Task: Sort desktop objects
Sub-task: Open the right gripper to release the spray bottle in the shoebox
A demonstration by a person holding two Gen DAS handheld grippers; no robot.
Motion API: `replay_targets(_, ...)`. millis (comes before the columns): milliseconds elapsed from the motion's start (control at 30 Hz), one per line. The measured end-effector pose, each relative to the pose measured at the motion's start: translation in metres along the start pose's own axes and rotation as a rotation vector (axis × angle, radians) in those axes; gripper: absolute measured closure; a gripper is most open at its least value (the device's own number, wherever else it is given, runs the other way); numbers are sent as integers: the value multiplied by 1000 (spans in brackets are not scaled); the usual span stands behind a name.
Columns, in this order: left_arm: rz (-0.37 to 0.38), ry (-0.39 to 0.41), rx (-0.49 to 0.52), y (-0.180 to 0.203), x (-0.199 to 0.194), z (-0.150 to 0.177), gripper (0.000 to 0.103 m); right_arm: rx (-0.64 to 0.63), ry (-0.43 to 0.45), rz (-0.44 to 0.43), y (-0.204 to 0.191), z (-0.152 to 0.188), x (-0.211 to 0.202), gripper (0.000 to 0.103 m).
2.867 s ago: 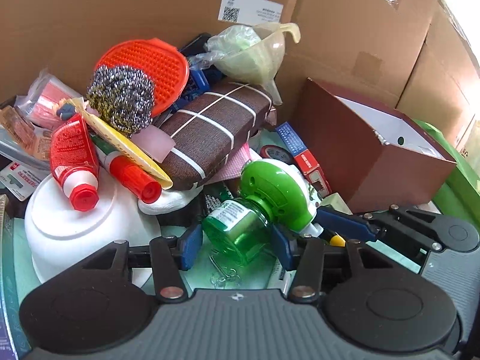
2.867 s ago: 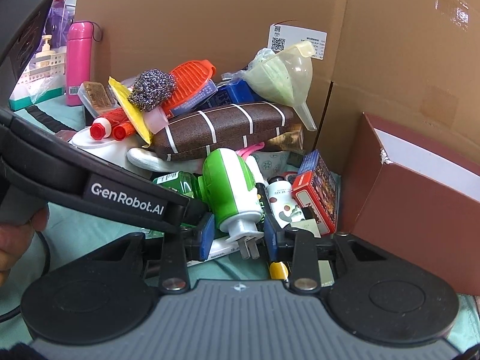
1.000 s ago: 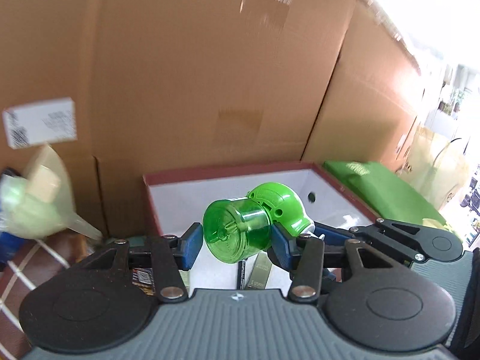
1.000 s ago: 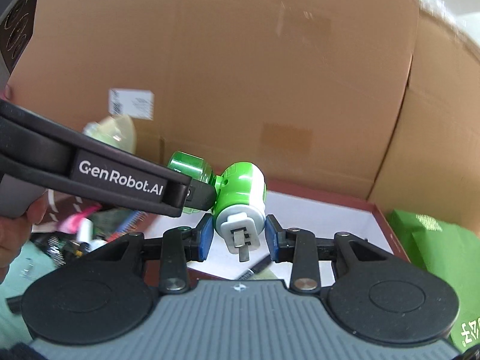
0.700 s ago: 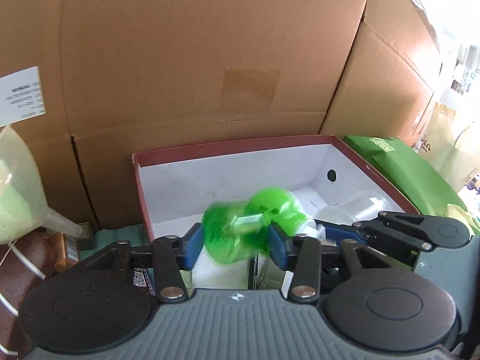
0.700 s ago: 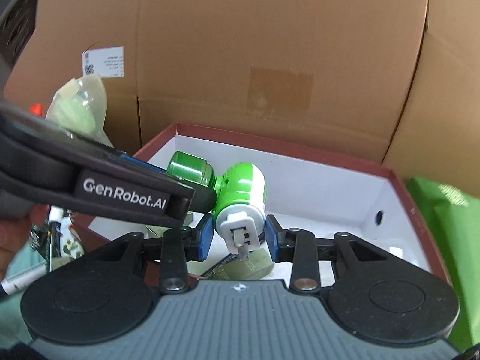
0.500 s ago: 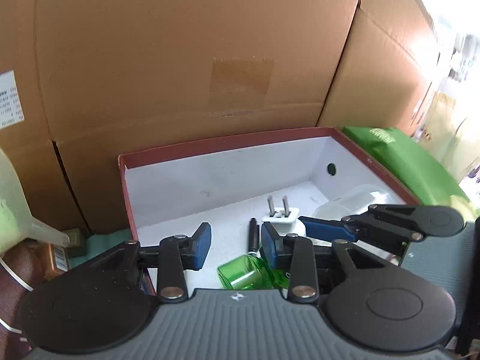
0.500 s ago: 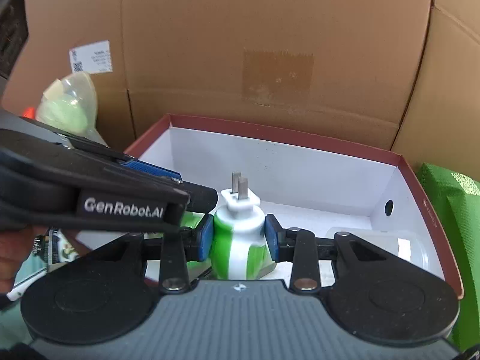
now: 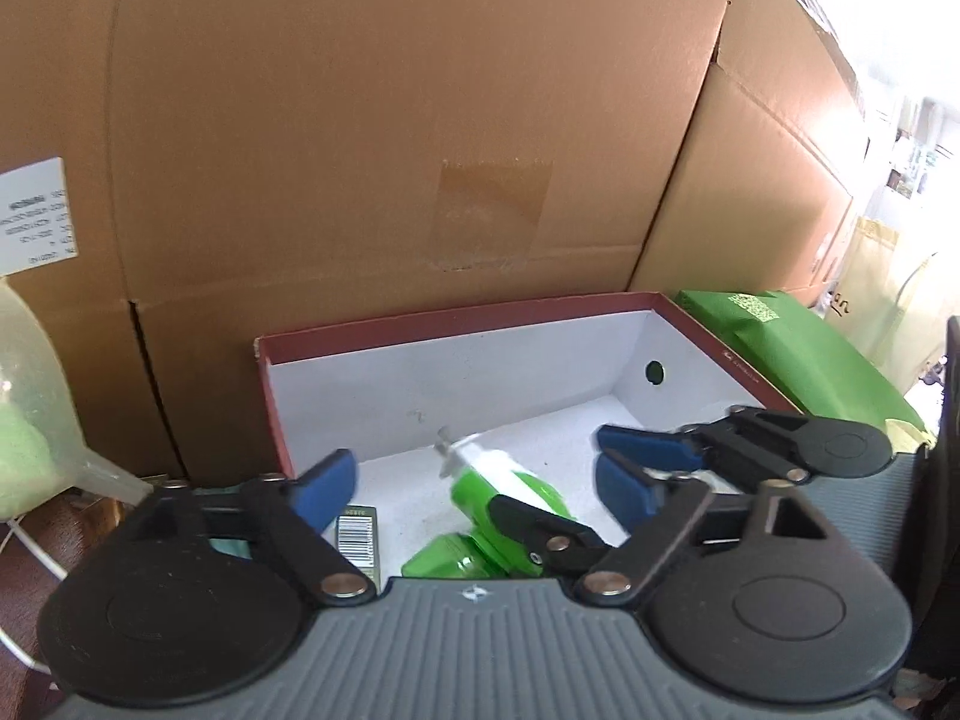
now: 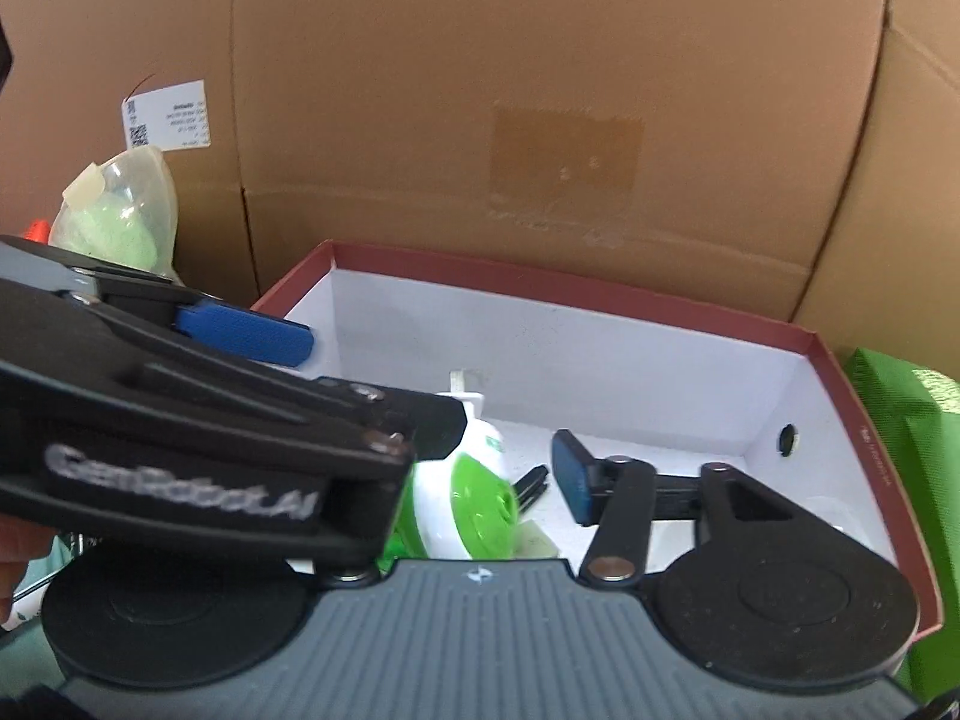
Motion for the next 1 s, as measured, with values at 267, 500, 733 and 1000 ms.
replay_targets(267, -2, 33, -2, 1, -8, 2, 4, -11, 61, 66, 6, -1, -19, 9)
replay_targets(500, -17, 64, 11, 5, -26, 4, 4, -18, 93, 74, 0, 1, -35, 9)
replay_targets(733, -17, 93, 9, 13, -47, 6, 3, 7, 129, 65, -6, 3, -56, 9)
replay_targets(1000, -36, 72, -23, 25, -79, 24, 3, 27, 156, 61, -18, 15, -88, 8)
Point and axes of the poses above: each gripper's, at about its wrist camera, not at the fingertips, and x roughly the way its jaws point, y to its right, z to its underside, the point moved 8 cm from there along x, roughly the way its jaws point, and after that the axes turned 9 degrees about x, right-handed, at the moved point
